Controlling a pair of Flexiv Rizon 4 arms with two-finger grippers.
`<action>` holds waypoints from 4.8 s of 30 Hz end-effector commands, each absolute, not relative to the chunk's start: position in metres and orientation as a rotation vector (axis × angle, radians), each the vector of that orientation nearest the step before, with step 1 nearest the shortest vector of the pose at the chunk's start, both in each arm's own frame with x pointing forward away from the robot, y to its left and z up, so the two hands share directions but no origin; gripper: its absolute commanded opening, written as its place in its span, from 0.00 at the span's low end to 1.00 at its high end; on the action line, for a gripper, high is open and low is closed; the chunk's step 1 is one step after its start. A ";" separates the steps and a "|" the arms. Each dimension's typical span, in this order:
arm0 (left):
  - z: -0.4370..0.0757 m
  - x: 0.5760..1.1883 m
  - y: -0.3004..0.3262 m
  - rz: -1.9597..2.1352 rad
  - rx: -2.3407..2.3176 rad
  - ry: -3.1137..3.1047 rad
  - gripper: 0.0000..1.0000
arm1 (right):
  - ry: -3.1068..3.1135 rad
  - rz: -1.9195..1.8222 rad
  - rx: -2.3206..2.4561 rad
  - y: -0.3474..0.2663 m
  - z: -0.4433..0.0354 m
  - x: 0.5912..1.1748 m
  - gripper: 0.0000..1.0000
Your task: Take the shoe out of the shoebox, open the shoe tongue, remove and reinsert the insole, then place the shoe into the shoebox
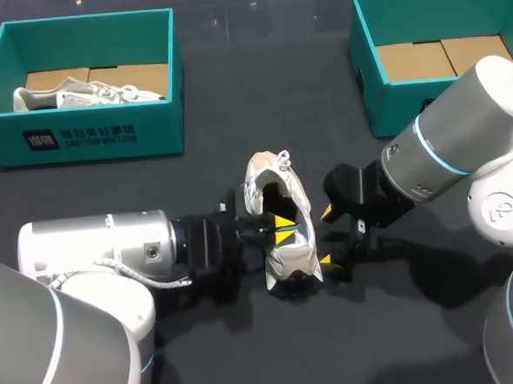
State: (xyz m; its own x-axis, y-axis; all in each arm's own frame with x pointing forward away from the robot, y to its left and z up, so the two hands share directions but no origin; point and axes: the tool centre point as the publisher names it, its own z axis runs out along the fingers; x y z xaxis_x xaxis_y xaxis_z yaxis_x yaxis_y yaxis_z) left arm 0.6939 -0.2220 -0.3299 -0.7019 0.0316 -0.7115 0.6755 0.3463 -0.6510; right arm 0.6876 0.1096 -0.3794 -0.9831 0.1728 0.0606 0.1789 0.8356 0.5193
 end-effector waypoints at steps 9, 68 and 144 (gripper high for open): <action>-0.323 0.703 -0.226 -1.447 0.554 2.067 0.13 | -3.001 -0.851 -0.288 0.109 -0.379 0.686 1.00; -0.260 0.704 -0.105 -1.125 1.391 2.414 0.40 | -3.009 -0.820 -0.387 0.023 -0.344 0.686 1.00; -0.359 0.685 -0.206 -0.519 2.666 2.094 0.00 | -3.025 -0.787 -0.542 -0.026 -0.318 0.695 1.00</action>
State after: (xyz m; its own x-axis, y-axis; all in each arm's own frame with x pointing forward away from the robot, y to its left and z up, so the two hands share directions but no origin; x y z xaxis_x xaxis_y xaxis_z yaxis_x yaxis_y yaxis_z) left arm 0.6826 -0.2005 -0.3500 0.2233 0.9727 -0.0637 0.8902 -0.2301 -0.3931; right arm 0.6971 -0.0263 -0.3179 -0.9415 0.3321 0.0577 0.3179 0.8180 0.4793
